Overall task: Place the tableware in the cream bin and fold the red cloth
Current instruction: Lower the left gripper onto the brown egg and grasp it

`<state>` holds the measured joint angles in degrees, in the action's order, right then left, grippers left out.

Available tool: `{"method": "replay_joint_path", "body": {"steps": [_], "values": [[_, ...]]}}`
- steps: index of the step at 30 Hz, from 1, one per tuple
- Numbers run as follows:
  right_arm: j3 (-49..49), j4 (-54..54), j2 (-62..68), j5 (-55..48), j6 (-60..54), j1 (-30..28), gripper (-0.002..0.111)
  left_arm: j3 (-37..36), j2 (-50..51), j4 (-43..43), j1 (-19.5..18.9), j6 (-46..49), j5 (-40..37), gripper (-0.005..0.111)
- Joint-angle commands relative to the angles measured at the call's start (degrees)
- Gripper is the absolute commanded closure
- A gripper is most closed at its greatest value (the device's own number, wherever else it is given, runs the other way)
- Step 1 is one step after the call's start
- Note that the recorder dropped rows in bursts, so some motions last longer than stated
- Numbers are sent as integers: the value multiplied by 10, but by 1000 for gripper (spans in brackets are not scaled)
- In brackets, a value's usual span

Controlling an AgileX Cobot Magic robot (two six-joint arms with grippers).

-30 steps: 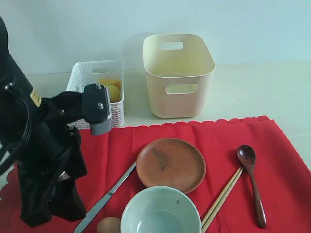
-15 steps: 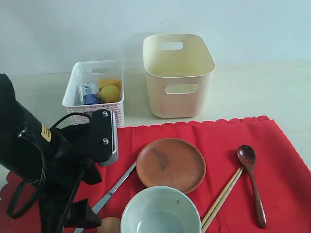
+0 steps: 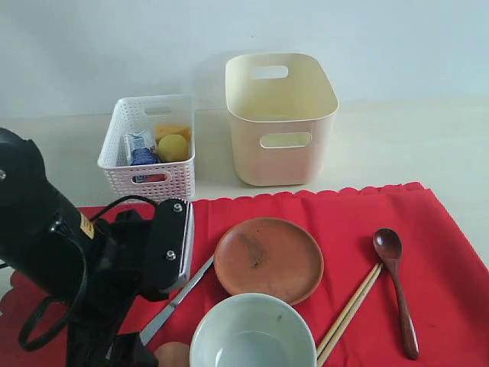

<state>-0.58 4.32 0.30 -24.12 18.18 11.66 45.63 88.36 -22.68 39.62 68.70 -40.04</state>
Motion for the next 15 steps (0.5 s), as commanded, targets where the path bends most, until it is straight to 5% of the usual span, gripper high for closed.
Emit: {"method": "replay_joint_path", "body": {"steps": [1, 15], "values": [[2, 5, -3, 4, 1, -3, 108, -1, 30, -25, 4, 14, 25, 40], [2, 5, -3, 4, 1, -3, 108, -1, 105, -63, 4, 48, 63, 40]]}}
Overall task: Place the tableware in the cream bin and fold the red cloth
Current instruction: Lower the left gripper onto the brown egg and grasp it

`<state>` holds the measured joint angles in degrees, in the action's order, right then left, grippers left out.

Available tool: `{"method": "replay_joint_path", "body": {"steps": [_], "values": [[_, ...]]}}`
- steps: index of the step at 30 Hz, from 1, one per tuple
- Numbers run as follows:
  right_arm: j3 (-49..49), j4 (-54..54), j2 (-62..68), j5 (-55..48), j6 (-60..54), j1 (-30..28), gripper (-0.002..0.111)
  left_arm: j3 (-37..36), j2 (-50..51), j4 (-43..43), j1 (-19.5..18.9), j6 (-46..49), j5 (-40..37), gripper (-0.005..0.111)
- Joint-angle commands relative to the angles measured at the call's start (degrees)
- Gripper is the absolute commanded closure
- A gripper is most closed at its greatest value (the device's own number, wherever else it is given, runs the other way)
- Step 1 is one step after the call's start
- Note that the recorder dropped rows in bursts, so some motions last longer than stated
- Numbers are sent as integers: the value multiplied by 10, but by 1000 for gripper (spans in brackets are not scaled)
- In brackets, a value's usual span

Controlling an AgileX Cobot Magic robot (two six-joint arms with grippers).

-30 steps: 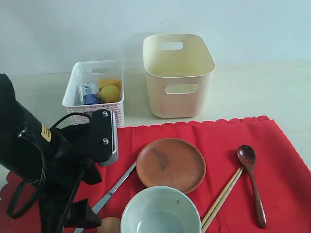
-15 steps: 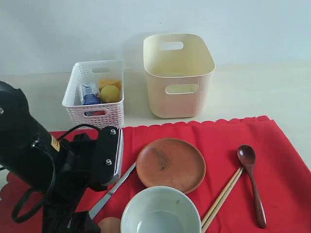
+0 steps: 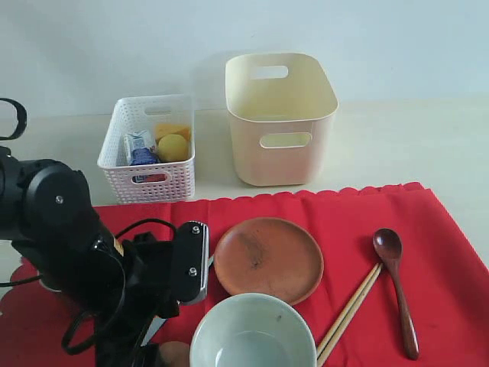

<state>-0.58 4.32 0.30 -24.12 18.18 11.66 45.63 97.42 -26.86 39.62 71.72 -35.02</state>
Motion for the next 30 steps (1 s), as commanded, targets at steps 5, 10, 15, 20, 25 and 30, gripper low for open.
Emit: {"method": "replay_joint_path", "body": {"steps": [5, 10, 15, 20, 25, 30], "values": [[2, 5, -3, 4, 1, -3, 108, -1, 30, -52, 4, 45, 12, 40], [2, 5, -3, 4, 1, -3, 108, -1, 33, -53, 4, 45, 12, 52], [2, 5, -3, 4, 1, -3, 108, -1, 33, -53, 4, 45, 12, 100], [2, 5, -3, 4, 1, -3, 108, -1, 29, -35, 4, 43, 3, 107], [2, 5, -3, 4, 1, -3, 108, -1, -16, 23, 4, -5, -15, 107], [2, 5, -3, 4, 1, -3, 108, -1, -83, 71, 3, -51, -21, 107]]}}
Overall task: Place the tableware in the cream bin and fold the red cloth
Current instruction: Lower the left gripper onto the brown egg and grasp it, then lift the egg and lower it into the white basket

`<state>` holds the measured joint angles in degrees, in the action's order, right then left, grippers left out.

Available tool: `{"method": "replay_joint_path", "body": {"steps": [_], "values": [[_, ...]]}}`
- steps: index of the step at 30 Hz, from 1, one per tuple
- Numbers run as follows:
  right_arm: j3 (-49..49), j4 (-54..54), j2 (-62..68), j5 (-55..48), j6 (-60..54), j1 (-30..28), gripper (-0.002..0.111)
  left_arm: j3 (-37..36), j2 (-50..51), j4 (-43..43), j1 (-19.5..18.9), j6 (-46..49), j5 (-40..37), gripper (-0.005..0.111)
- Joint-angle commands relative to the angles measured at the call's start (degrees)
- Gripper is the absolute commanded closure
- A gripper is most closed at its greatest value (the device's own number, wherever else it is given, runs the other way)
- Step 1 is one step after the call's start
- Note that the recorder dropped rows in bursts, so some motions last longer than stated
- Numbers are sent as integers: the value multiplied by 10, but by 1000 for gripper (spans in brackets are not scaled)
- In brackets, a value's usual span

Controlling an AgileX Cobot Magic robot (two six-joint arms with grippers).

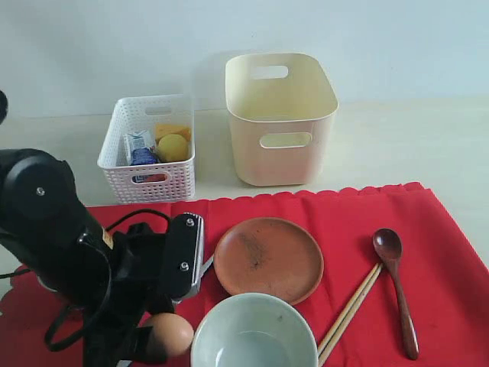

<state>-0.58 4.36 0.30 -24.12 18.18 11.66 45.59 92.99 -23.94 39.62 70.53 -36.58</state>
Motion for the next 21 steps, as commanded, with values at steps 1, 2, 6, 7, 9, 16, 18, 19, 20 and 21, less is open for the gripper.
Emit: {"method": "replay_joint_path", "body": {"steps": [1, 2, 6, 7, 9, 16, 18, 19, 20, 21], "values": [[2, 5, -3, 4, 1, -3, 108, 0, -53, 75, 3, -61, -5, 107], [2, 5, -3, 4, 1, -3, 108, 0, -67, 103, 3, -87, -3, 107], [2, 5, -3, 4, 1, -3, 108, 0, -92, 182, 3, -180, 51, 107], [2, 5, -3, 4, 1, -3, 108, 0, -96, 197, 3, -200, 69, 107], [2, 5, -3, 4, 1, -3, 108, 0, -99, 223, -1, -232, 107, 107], [2, 5, -3, 4, 1, -3, 108, 31, -99, 233, -91, -316, 192, 107], [2, 5, -3, 4, 1, -3, 108, 53, -96, 231, -126, -341, 193, 107], [2, 5, -3, 4, 1, -3, 108, 65, -93, 229, -143, -354, 193, 107], [2, 5, -3, 4, 1, -3, 108, 78, -88, 225, -157, -366, 193, 107], [2, 5, -3, 4, 1, -3, 108, 88, -84, 220, -169, -377, 193, 107]]}}
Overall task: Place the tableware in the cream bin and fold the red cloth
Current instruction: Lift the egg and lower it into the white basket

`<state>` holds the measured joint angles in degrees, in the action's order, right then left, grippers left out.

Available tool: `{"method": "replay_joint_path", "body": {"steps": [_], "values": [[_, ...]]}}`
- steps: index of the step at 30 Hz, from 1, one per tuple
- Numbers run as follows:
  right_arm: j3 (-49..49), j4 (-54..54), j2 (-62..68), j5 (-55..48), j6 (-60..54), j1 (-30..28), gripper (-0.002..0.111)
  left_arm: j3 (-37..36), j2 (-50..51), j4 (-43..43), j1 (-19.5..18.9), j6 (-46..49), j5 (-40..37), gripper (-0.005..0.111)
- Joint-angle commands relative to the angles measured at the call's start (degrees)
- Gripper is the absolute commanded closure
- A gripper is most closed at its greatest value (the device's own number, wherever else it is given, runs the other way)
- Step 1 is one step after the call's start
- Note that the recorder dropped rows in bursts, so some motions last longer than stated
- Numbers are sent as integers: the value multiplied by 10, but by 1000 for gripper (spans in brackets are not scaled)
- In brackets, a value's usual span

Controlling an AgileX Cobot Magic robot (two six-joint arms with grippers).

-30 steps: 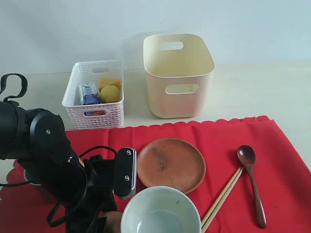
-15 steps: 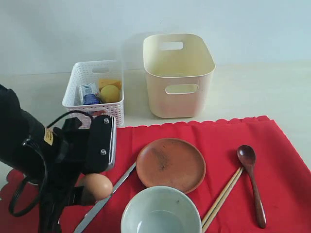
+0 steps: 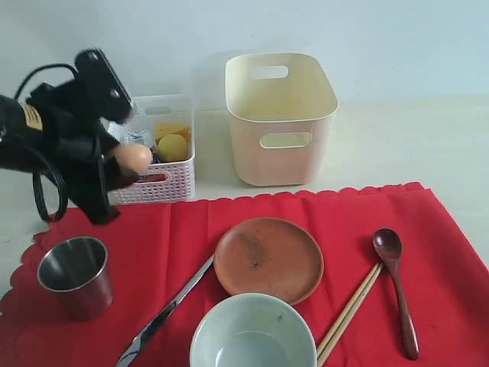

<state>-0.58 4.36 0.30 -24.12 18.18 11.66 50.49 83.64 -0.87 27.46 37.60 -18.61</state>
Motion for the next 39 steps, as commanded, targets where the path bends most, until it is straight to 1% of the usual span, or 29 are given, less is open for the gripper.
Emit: {"method": "replay_joint_path", "body": {"steps": [1, 4, 8, 11, 17, 22, 26, 34, 36, 37, 38, 39], "values": [[2, 5, -3, 4, 1, -3, 108, 52, 16, -19, -60, -60, 13, 107], [2, 5, -3, 4, 1, -3, 108, 95, 41, -65, -90, -77, -6, 107], [2, 5, -3, 4, 1, -3, 108, 166, 96, -133, -115, -78, -74, 107], [2, 5, -3, 4, 1, -3, 108, 226, 150, -162, -123, -78, -121, 107], [2, 5, -3, 4, 1, -3, 108, 334, 256, -211, -126, -78, -182, 107], [2, 5, -3, 4, 1, -3, 108, 408, 331, -218, -126, -78, -234, 107], [2, 5, -3, 4, 1, -3, 108, 435, 368, -221, -126, -78, -250, 107], [2, 5, -3, 4, 1, -3, 108, 443, 397, -224, -126, -79, -254, 106], [2, 5, -3, 4, 1, -3, 108, 443, 399, -224, -126, -79, -255, 103], [2, 5, -3, 4, 1, -3, 108, 443, 400, -224, -126, -79, -255, 96], [2, 5, -3, 4, 1, -3, 108, 443, 400, -224, -126, -79, -257, 92], [2, 5, -3, 4, 1, -3, 108, 443, 400, -224, -126, -79, -257, 80]]}}
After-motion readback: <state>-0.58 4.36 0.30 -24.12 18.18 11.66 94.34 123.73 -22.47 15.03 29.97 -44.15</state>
